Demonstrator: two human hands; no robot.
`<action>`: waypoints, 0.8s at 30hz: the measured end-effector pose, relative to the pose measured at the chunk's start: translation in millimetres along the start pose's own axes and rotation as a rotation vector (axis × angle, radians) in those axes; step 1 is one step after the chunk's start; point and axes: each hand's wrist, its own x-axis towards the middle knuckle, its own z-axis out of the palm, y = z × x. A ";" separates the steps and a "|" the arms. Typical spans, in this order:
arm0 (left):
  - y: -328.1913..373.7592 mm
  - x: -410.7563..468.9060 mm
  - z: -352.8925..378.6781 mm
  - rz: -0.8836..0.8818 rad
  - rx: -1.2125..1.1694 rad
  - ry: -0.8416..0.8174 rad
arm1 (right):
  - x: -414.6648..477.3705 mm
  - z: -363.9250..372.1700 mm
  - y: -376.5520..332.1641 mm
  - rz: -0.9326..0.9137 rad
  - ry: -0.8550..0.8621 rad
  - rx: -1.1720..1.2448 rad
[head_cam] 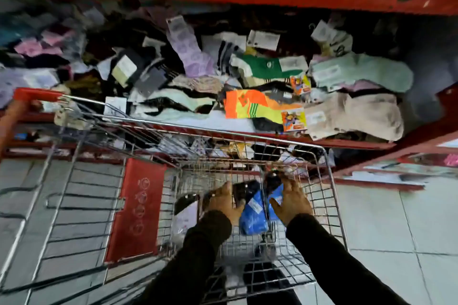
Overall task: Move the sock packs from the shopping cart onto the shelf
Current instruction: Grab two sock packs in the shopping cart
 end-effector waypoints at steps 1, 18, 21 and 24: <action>0.2 4.2 9.4 -0.040 -0.044 -0.009 | 4.3 7.6 5.2 0.050 -0.057 -0.001; 4.7 93.4 134.8 -0.581 -0.468 0.020 | 55.5 66.2 32.2 0.247 -0.103 0.088; 2.0 93.7 130.9 -0.557 -0.410 0.024 | 55.9 63.8 29.1 0.259 -0.083 0.118; 2.7 89.3 121.8 -0.531 -0.371 0.018 | 56.3 55.4 27.3 0.301 -0.110 0.172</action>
